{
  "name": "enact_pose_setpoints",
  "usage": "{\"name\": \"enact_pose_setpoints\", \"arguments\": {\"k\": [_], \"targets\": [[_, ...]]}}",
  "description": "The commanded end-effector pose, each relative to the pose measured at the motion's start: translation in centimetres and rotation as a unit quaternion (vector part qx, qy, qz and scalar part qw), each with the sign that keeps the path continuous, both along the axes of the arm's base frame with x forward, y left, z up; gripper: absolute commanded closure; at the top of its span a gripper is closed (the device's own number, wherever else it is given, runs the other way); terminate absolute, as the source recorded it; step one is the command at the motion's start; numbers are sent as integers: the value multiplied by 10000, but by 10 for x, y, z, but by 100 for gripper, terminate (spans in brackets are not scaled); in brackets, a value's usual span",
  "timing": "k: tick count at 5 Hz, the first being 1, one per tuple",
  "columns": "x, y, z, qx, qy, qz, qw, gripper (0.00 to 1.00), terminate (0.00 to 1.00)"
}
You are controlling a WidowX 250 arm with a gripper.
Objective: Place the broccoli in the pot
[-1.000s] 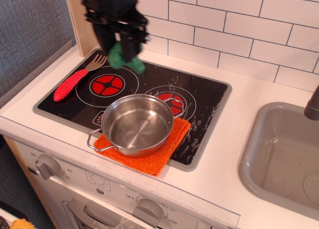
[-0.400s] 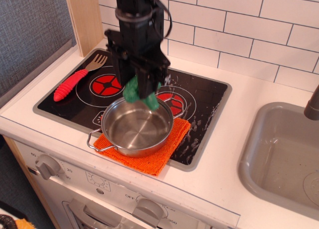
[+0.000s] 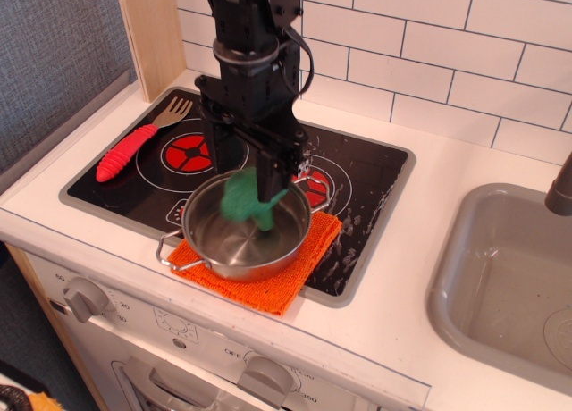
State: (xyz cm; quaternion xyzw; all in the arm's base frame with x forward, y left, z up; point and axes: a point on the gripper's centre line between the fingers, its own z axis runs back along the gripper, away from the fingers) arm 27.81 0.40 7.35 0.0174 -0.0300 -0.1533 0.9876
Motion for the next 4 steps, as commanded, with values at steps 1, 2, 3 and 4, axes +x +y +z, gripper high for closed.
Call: {"name": "enact_pose_setpoints", "arguments": {"k": [1, 2, 3, 4], "targets": [[8, 18, 36, -205, -404, 407, 9981, 0, 0], [10, 43, 54, -373, -490, 1187, 9910, 0, 0], [19, 58, 51, -587, -543, 1292, 9884, 0, 0], [26, 64, 49, -567, -543, 1232, 9893, 0, 0]]}}
